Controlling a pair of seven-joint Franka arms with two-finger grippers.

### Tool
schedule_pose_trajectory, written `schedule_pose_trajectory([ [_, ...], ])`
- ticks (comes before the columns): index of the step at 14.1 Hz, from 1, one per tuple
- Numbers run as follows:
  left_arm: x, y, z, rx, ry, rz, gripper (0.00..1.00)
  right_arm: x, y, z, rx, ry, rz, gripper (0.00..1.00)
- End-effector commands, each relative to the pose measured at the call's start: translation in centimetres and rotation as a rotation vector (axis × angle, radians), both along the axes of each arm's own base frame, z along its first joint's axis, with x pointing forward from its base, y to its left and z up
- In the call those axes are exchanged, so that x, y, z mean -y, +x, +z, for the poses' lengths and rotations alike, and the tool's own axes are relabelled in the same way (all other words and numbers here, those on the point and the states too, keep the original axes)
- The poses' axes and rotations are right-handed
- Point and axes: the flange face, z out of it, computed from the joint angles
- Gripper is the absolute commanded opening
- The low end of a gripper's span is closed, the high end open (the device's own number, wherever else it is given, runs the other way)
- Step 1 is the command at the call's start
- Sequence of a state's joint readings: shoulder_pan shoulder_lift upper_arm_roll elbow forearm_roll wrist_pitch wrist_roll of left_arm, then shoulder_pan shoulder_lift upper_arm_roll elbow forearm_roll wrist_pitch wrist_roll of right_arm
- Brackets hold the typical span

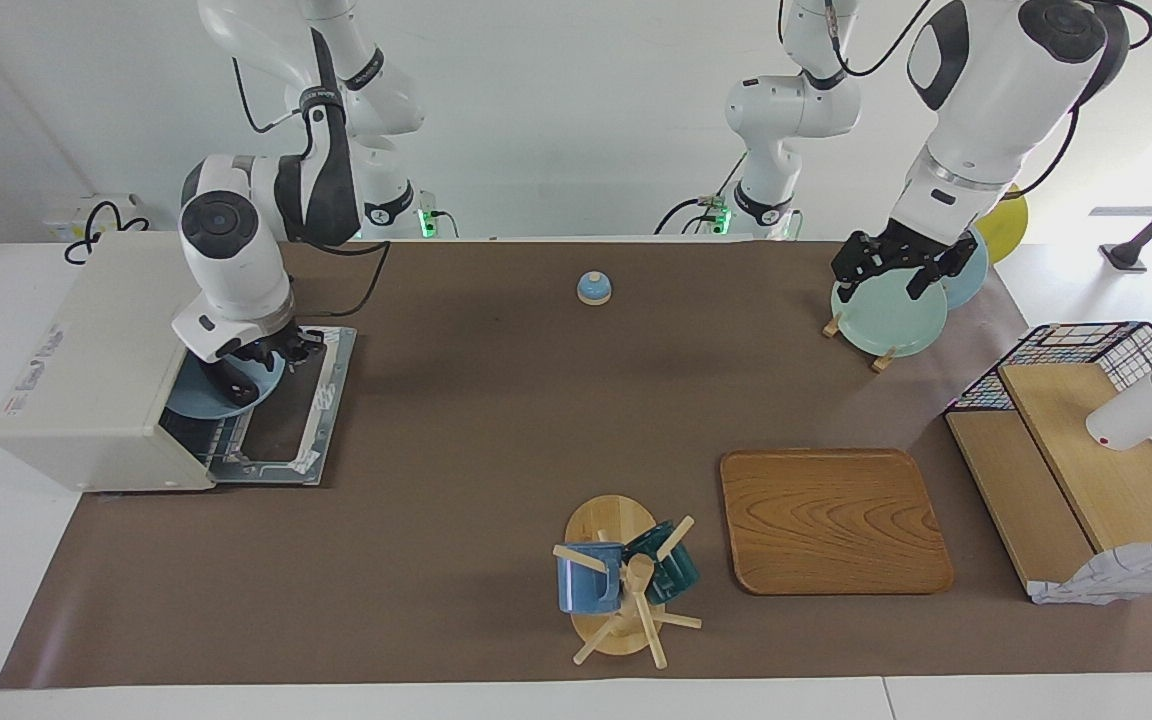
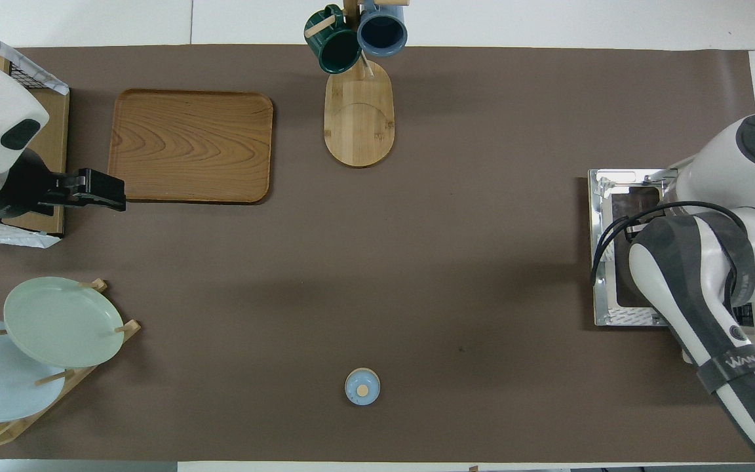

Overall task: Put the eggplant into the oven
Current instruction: 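Push the oven door shut with the right gripper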

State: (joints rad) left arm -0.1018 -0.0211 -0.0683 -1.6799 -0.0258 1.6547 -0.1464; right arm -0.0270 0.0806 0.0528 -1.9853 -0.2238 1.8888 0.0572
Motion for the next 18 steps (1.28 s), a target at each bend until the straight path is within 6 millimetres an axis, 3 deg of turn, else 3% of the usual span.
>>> schedule_pose_trajectory([
  [1, -0.3, -0.4, 0.5, 0.007, 0.005, -0.007, 1.00, -3.4, 0.6, 0.2, 0.032, 0.043, 0.009, 0.00],
  [3, -0.3, -0.4, 0.5, 0.007, 0.005, -0.007, 1.00, -6.8, 0.1, -2.0, 0.065, 0.046, 0.018, 0.00],
  [8, -0.3, -0.4, 0.5, 0.007, 0.005, -0.007, 1.00, -6.8, -0.3, -8.7, 0.069, 0.064, 0.010, 0.00],
  [13, -0.3, -0.4, 0.5, 0.007, 0.005, -0.007, 1.00, -5.6, -0.3, -11.0, 0.053, 0.058, 0.008, 0.00],
  [18, -0.3, -0.4, 0.5, 0.007, 0.005, -0.007, 1.00, -4.6, -0.9, -11.9, 0.036, 0.004, 0.050, 0.00],
])
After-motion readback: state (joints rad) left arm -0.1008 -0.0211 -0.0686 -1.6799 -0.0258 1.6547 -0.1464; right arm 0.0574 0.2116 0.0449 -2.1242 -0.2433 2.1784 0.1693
